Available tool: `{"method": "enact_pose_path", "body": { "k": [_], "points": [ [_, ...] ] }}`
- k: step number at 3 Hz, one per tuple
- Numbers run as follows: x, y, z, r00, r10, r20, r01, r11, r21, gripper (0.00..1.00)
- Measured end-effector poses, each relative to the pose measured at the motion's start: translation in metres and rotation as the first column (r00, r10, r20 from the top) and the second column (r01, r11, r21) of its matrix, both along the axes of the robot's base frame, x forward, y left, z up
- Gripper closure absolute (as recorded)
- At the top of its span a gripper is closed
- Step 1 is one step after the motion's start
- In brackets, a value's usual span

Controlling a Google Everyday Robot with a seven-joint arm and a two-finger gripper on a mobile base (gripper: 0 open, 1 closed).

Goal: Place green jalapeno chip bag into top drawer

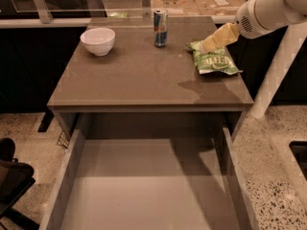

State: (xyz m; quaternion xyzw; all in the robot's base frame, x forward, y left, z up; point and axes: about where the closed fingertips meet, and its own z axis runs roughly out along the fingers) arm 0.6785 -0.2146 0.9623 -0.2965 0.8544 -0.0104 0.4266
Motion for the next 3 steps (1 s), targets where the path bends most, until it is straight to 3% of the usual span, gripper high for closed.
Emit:
{"method": "enact_pose_path", "body": {
  "k": [2, 3],
  "points": [
    [0.051, 0.031, -0.051, 0.9994, 0.016, -0.029, -0.012, 0.992, 0.127, 0.0],
    [0.072, 0.041, -0.079, 0.9989, 0.0, -0.047, 0.008, 0.988, 0.152, 0.0]
  ]
}}
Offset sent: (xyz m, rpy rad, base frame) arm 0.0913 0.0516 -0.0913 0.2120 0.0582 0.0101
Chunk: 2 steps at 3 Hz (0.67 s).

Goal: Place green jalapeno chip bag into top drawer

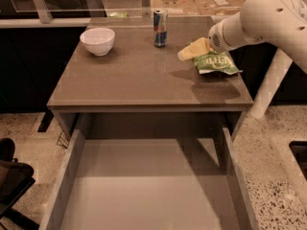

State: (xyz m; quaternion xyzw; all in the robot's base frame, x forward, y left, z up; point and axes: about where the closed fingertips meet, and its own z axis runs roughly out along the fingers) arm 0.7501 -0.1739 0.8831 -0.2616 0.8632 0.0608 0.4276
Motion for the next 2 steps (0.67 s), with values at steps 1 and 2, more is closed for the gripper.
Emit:
{"method": "enact_pose_path", "body": {
  "k": [1, 2],
  "points": [
    [0.012, -0.008, -0.017, 0.9986, -0.053, 0.006, 0.053, 0.998, -0.029, 0.0],
    [0.016, -0.034, -0.019, 0.9915, -0.125, 0.038, 0.128, 0.987, -0.096, 0.0]
  ]
}}
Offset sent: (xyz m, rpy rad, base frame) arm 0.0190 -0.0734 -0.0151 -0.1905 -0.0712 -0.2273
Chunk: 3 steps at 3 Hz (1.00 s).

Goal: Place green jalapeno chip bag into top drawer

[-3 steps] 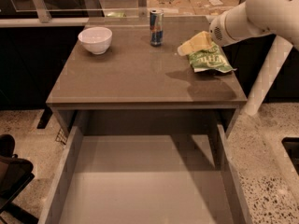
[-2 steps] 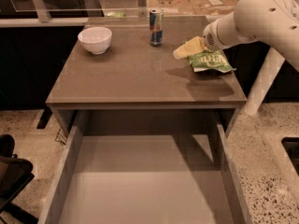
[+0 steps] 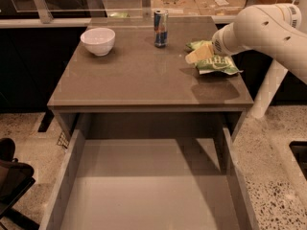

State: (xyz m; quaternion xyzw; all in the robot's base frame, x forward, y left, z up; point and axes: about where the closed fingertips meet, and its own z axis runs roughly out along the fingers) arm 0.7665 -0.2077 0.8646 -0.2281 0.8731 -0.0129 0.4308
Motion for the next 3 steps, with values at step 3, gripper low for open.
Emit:
{"method": "enact_pose_path", "body": {
  "k": [3],
  "points": [
    [0.02, -0.01, -0.042, 0.9946, 0.002, -0.103, 0.006, 0.996, 0.084, 0.16]
  ]
}}
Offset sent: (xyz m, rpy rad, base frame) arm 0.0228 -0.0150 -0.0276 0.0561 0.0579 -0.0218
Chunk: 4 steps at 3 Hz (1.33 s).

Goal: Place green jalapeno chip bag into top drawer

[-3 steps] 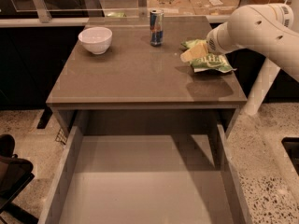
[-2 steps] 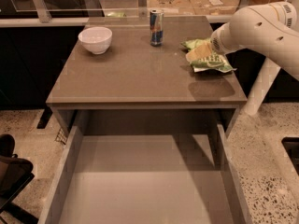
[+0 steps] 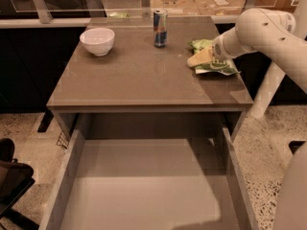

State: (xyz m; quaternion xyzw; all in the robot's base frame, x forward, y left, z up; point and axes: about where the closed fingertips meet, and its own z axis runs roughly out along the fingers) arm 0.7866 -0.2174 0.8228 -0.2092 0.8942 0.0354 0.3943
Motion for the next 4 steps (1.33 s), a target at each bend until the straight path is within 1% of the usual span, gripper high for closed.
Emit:
{"method": "enact_pose_path", "body": {
  "k": [1, 3, 4],
  "points": [
    [0.0054, 0.0091, 0.0032, 0.9996, 0.006, -0.028, -0.004, 0.997, 0.077, 0.41],
    [0.0066, 0.0132, -0.0014, 0.9994, 0.011, -0.032, -0.009, 0.997, 0.076, 0.87],
    [0.0067, 0.0138, -0.0002, 0.9994, 0.012, -0.033, -0.01, 0.997, 0.076, 1.0]
  ]
}}
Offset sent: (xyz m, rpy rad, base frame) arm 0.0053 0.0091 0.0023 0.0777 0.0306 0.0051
